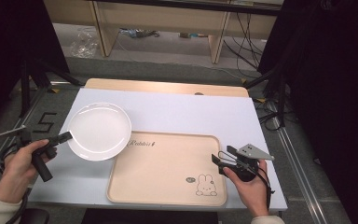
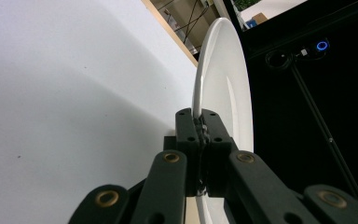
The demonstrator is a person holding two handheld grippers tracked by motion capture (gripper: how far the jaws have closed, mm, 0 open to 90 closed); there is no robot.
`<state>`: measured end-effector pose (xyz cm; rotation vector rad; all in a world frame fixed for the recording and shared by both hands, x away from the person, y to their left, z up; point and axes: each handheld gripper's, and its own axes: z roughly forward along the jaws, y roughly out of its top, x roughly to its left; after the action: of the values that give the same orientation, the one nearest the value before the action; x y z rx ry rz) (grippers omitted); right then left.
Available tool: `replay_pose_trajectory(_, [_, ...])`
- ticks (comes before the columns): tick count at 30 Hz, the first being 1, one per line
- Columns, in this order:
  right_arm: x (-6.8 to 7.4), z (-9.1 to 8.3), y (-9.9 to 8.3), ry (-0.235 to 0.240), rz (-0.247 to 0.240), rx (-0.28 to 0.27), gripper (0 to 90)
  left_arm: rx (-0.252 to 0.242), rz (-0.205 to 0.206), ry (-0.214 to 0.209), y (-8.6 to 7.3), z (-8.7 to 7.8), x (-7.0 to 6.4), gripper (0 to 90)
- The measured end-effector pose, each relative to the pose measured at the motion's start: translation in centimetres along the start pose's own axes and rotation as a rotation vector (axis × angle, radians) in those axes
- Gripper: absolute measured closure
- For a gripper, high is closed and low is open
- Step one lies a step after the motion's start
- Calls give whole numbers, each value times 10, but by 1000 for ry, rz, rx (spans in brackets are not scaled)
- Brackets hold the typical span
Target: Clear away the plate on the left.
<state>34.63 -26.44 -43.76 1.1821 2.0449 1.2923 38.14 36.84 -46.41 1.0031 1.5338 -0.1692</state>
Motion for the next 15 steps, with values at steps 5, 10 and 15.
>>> replay_pose_trajectory(5, [0, 0, 0, 1, -1, 0, 283, 10, 5, -9, -1, 2, -3, 874])
replay_pose_trajectory(10, [0, 0, 0, 2, 7, 2, 283, 18, 8, -13, -2, 4, -3, 874])
replay_pose_trajectory(15, [0, 0, 0, 3, 9, 3, 283, 20, 5, -15, -2, 5, -4, 874])
